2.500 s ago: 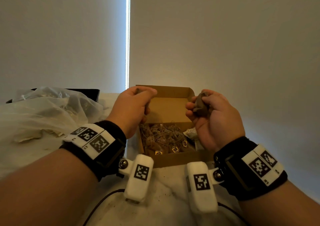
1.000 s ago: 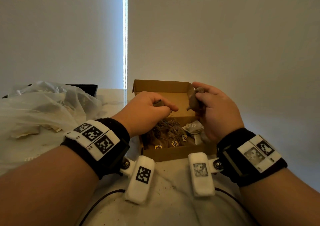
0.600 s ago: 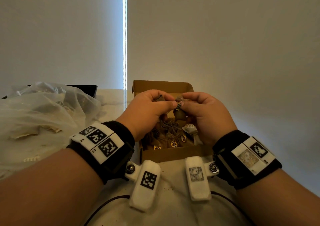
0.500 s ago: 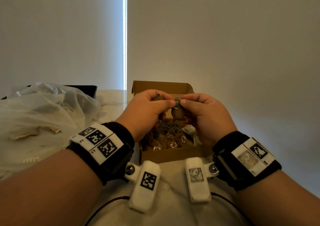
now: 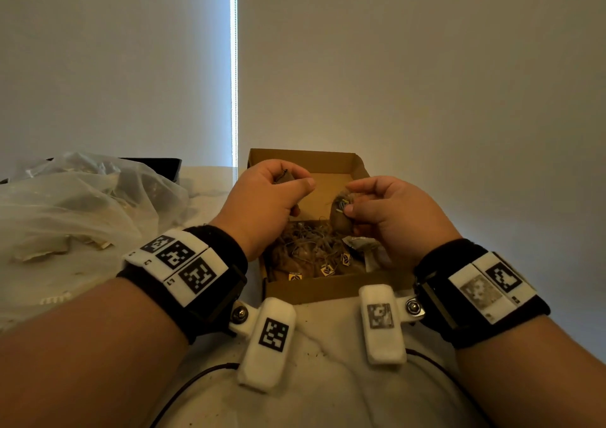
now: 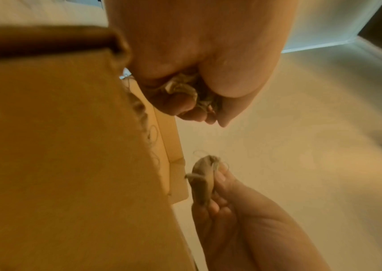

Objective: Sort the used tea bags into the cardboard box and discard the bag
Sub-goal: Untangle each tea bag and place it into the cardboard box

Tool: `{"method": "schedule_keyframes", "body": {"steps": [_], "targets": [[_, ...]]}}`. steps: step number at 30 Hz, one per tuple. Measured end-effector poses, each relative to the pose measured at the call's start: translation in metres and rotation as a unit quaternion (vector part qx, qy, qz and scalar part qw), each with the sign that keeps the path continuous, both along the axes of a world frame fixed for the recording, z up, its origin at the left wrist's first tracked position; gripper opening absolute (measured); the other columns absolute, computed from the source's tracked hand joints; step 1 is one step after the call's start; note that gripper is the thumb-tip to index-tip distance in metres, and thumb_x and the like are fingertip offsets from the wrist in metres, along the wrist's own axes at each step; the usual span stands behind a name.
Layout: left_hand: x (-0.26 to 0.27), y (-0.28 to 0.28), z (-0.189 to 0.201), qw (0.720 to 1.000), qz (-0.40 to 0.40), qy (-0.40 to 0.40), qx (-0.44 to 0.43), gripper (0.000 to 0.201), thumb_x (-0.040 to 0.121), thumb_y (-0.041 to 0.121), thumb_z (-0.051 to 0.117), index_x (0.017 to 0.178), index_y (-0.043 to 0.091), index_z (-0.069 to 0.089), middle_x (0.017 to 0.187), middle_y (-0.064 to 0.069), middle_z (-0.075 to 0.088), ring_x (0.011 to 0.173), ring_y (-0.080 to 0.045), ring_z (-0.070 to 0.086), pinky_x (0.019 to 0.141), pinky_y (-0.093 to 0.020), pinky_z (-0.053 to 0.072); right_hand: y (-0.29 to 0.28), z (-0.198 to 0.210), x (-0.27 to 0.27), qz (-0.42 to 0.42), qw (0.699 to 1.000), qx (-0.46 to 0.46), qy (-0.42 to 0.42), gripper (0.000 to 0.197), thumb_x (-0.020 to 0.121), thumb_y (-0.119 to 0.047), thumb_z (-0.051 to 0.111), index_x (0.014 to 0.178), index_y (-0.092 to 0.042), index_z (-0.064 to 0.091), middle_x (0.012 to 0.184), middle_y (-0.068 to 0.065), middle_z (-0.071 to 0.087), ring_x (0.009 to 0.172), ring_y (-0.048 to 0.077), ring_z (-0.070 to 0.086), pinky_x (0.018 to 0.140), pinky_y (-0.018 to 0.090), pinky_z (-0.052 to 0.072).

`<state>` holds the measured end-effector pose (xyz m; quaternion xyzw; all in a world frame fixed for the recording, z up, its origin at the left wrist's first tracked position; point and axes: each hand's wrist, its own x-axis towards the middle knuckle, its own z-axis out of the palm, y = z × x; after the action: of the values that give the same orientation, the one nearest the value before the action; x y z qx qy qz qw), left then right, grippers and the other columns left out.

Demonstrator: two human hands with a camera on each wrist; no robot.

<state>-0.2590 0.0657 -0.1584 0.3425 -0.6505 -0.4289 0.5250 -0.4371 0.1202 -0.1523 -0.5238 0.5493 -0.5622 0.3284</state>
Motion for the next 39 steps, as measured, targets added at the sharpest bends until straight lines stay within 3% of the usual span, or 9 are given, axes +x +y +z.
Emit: {"method": "schedule_keyframes", "body": {"steps": [2,6,9,12,17,20,25,34,39], "targets": [[0.001,-0.003,-0.004,1.0,0.021,0.002,-0.001,0.004,0.094,0.023,0.066,0.097,0.022,0.068,0.085,0.0,0.064,0.062,-0.006,0.059,0.051,-0.017,0.046,0.004,0.002,-0.002,0.018,0.997,0.051,0.056,0.027,0.085,0.006,0.069,0.1,-0.015,0.068,0.089,0.006,0.072,0.072,0.021,0.069,0.063,0.028,0.059],[0.002,-0.008,-0.01,0.998,0.04,0.032,0.023,0.003,0.095,0.025,0.065,0.097,0.023,0.067,0.088,-0.003,0.065,0.063,-0.007,0.06,0.054,-0.024,0.047,0.007,0.0,0.006,0.069,0.984,0.116,0.118,0.026,0.082,0.005,0.072,0.097,-0.016,0.071,0.081,0.005,0.073,0.07,0.024,0.07,0.072,0.034,0.061],[0.0,-0.009,-0.011,0.998,0.04,0.031,0.024,0.003,0.095,0.026,0.065,0.096,0.024,0.066,0.091,-0.003,0.066,0.065,-0.008,0.06,0.056,-0.025,0.047,0.011,0.001,0.011,0.089,0.971,0.138,0.172,0.026,0.08,0.0,0.076,0.097,-0.019,0.072,0.074,-0.001,0.072,0.066,0.018,0.069,0.066,0.028,0.057],[0.0,-0.009,-0.011,0.999,0.042,0.024,0.02,0.004,0.095,0.027,0.065,0.097,0.024,0.067,0.092,-0.002,0.067,0.066,-0.008,0.06,0.057,-0.024,0.047,0.013,0.004,0.015,0.085,0.955,0.146,0.243,0.024,0.078,-0.01,0.081,0.095,-0.026,0.073,0.082,-0.003,0.076,0.074,0.013,0.072,0.065,0.025,0.054],[-0.001,-0.009,-0.012,0.998,0.049,0.026,0.021,0.004,0.095,0.026,0.065,0.095,0.023,0.066,0.087,-0.001,0.065,0.065,-0.008,0.059,0.056,-0.024,0.046,0.017,0.007,0.022,0.115,0.943,0.156,0.27,0.023,0.08,-0.009,0.079,0.096,-0.024,0.072,0.081,-0.001,0.076,0.073,0.013,0.072,0.07,0.023,0.057],[-0.002,-0.006,-0.011,0.997,0.053,0.04,0.023,0.004,0.095,0.026,0.064,0.092,0.024,0.065,0.085,-0.002,0.063,0.063,-0.009,0.058,0.055,-0.024,0.045,0.018,0.007,0.028,0.115,0.924,0.168,0.324,0.022,0.077,-0.018,0.083,0.091,-0.031,0.071,0.087,-0.007,0.075,0.085,0.012,0.07,0.078,0.027,0.055],[-0.003,-0.004,-0.01,0.998,0.039,0.033,0.027,0.007,0.095,0.028,0.064,0.093,0.022,0.066,0.088,-0.001,0.064,0.063,-0.007,0.058,0.05,-0.017,0.044,0.017,0.008,0.037,0.092,0.903,0.187,0.376,0.019,0.078,-0.024,0.082,0.091,-0.031,0.07,0.094,-0.008,0.073,0.092,0.013,0.067,0.08,0.028,0.055],[-0.003,0.0,-0.008,0.999,0.019,0.009,0.024,0.01,0.097,0.029,0.062,0.094,0.021,0.066,0.086,0.002,0.067,0.062,-0.006,0.059,0.053,-0.018,0.046,0.009,0.006,0.047,0.055,0.915,0.199,0.346,0.015,0.088,-0.014,0.074,0.097,-0.022,0.065,0.082,-0.005,0.072,0.072,0.008,0.069,0.061,0.017,0.055],[-0.003,0.0,0.001,0.991,-0.003,0.092,0.096,0.029,0.099,0.042,0.055,0.097,0.015,0.065,0.084,-0.001,0.064,0.063,-0.011,0.057,0.051,-0.024,0.045,0.018,0.007,0.04,0.041,0.925,0.164,0.342,0.029,0.076,-0.028,0.084,0.096,-0.031,0.064,0.095,-0.004,0.07,0.087,0.013,0.067,0.067,0.023,0.054]]}}
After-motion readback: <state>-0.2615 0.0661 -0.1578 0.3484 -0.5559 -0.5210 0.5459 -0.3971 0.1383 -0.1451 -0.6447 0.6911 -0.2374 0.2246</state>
